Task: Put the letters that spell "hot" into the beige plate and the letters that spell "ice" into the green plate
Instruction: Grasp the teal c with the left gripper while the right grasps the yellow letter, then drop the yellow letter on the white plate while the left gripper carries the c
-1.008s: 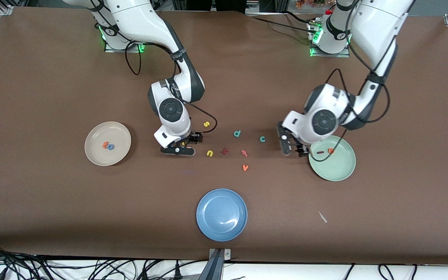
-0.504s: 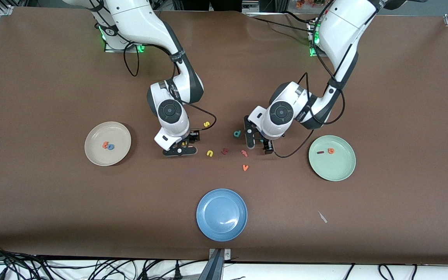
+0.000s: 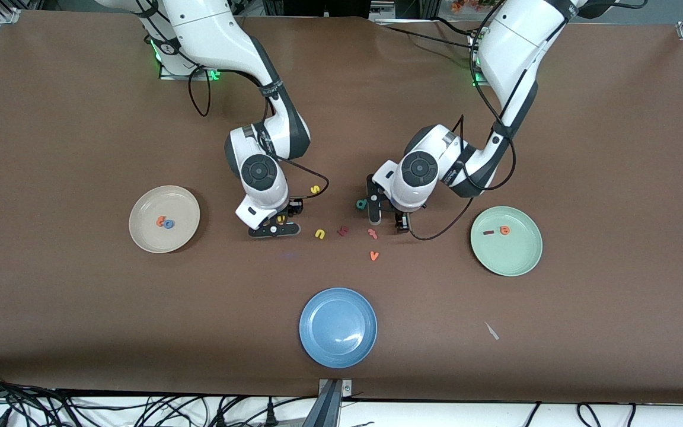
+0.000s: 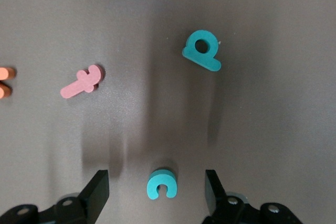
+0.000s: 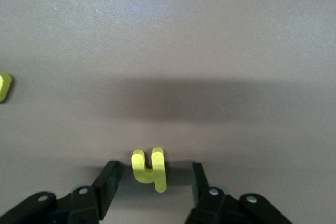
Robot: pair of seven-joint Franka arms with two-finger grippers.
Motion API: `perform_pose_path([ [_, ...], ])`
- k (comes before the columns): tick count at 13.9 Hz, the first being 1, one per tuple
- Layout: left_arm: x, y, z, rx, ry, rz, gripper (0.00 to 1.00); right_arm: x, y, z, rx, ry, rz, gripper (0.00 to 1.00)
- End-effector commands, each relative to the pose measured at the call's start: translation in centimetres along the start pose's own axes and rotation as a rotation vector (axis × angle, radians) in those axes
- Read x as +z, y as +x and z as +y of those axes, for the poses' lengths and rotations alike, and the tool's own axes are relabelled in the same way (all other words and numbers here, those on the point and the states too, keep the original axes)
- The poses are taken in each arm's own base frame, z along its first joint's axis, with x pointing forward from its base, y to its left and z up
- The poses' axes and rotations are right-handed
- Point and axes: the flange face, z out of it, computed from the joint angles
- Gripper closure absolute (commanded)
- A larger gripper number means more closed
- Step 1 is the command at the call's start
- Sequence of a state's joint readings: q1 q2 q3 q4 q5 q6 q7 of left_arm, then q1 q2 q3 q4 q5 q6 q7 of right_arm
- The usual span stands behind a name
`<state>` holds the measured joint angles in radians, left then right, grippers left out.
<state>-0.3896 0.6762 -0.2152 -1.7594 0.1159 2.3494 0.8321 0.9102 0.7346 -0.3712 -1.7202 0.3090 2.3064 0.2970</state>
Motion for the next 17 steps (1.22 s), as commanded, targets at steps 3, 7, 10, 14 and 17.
perform_pose_path([
  [3, 0.1, -0.1, -0.2, 0.020, 0.011, -0.020, 0.24, 0.2, -0.1, 0.0, 0.013, 0.040, -0.011, 0.56],
  [7, 0.8, -0.2, 0.0, 0.026, 0.004, -0.031, 0.25, 0.1, -0.1, -0.1, 0.023, 0.055, -0.013, 0.87],
  [10, 1.0, -0.3, -0.1, 0.023, 0.002, -0.033, 0.26, -1.1, 0.8, 0.9, 0.026, 0.066, -0.003, 1.00],
  [14, 1.2, -0.4, -0.1, 0.022, 0.000, -0.038, 0.44, -5.1, 3.4, 7.2, -0.043, 0.071, -0.046, 1.00],
  [17, 1.6, -0.5, -0.1, 0.021, -0.006, -0.043, 0.56, -8.2, 3.7, 12.6, -0.076, 0.064, -0.072, 1.00],
])
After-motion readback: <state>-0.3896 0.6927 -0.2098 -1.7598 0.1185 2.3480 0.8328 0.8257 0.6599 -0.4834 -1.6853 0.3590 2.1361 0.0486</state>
